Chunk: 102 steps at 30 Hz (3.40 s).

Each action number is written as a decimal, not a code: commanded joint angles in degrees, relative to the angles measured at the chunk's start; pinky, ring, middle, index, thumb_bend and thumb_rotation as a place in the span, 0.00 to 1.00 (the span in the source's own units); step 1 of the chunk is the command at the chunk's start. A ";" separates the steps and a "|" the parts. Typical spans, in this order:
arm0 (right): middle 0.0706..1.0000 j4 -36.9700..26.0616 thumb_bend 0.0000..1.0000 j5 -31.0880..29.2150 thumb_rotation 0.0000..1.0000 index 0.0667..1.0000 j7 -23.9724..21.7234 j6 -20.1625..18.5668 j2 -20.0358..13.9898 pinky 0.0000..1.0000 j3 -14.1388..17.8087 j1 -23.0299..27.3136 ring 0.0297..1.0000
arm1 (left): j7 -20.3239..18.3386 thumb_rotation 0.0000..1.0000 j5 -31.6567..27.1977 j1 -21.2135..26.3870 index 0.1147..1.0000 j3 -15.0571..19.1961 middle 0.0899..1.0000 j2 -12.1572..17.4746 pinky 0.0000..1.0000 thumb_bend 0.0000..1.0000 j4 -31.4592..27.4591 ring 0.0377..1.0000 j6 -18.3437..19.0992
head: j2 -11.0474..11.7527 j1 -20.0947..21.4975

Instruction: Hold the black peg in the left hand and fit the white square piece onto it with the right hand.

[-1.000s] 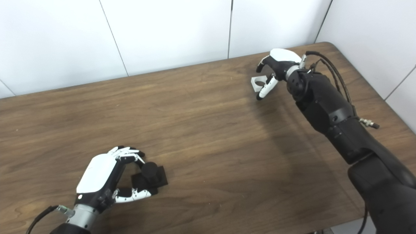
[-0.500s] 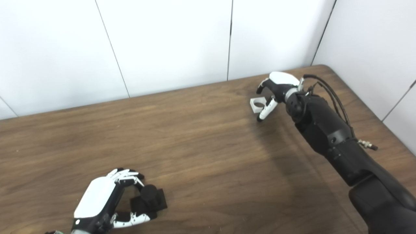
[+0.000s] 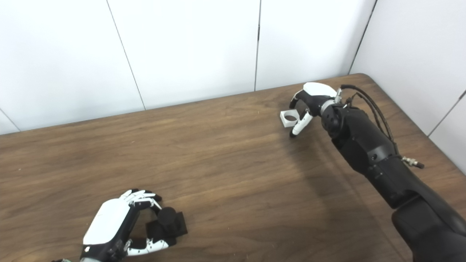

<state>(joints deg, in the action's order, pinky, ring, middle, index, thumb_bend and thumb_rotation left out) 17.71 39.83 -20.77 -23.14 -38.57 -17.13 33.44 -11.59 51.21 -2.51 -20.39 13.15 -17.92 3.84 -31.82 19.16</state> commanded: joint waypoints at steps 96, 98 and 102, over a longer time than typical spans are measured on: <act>0.79 -34.00 0.52 -3.65 0.13 0.45 -18.70 3.96 1.43 0.98 -0.74 -1.25 0.92 | -2.59 0.06 3.46 -0.35 0.42 -2.55 0.76 -3.10 1.00 0.52 0.45 0.87 5.04 | -9.43 -14.01; 0.79 -35.71 0.52 -3.31 0.13 0.45 -19.95 3.52 2.33 0.98 -1.11 -1.16 0.92 | -2.48 0.06 3.50 -0.35 0.42 -2.62 0.76 -3.24 1.00 0.52 0.51 0.87 5.12 | -9.79 -14.04; 0.80 -39.17 0.52 -2.81 0.13 0.45 -22.05 2.88 4.05 0.99 -2.00 -1.02 0.93 | -2.79 0.06 3.32 -0.28 0.42 -2.66 0.76 -3.47 1.00 0.52 0.41 0.87 5.46 | -10.25 -14.22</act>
<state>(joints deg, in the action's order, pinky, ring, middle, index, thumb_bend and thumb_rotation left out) -19.01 36.72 -42.86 -20.18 -34.35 -19.59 29.70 -12.50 53.91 -2.71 -22.29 9.61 -18.63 8.48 -42.01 4.92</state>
